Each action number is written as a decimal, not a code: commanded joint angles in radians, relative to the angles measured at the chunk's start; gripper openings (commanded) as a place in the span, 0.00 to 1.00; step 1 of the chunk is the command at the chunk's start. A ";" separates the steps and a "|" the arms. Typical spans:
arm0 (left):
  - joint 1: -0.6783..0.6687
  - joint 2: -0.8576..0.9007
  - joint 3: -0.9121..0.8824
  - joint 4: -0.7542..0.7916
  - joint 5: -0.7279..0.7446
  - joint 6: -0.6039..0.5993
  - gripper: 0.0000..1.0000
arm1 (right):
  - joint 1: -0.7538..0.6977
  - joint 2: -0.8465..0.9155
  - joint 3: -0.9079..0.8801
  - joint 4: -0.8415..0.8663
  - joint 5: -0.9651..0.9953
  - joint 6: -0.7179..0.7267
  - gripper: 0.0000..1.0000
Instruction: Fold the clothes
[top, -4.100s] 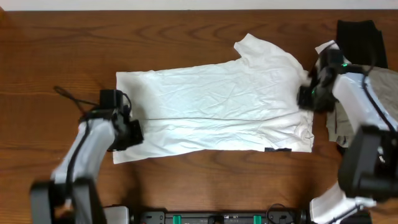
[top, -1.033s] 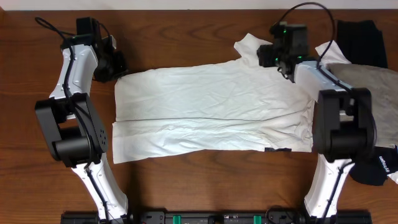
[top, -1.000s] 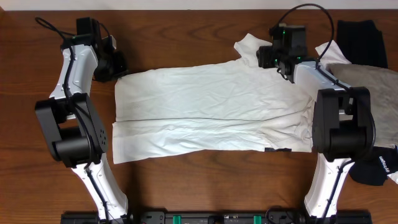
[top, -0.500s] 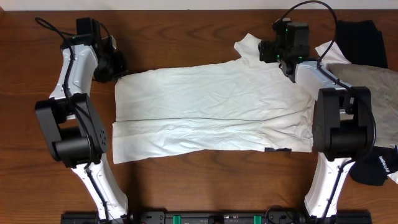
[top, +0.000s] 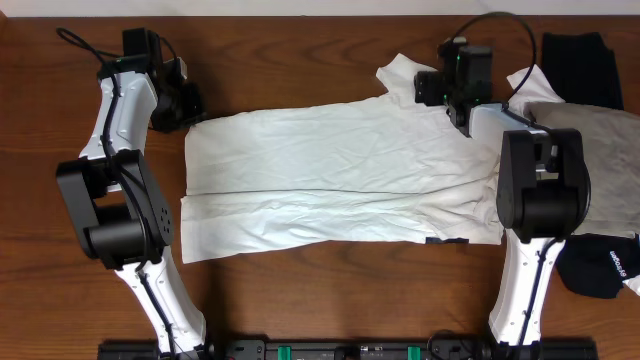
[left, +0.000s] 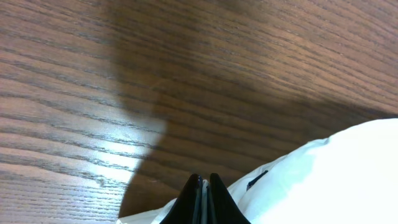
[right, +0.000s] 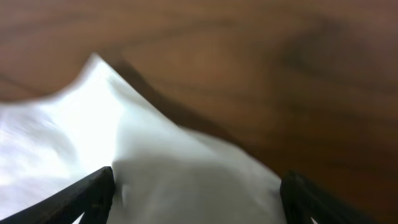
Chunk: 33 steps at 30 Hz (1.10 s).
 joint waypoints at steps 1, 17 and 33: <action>-0.004 -0.004 -0.007 -0.004 -0.002 0.021 0.06 | -0.005 0.033 0.014 -0.011 0.002 0.001 0.84; -0.004 -0.004 -0.010 -0.005 -0.002 0.021 0.06 | -0.005 0.012 0.112 -0.199 -0.006 0.039 0.01; -0.002 -0.013 -0.009 -0.122 -0.002 0.021 0.06 | -0.038 -0.274 0.152 -0.496 0.020 0.055 0.01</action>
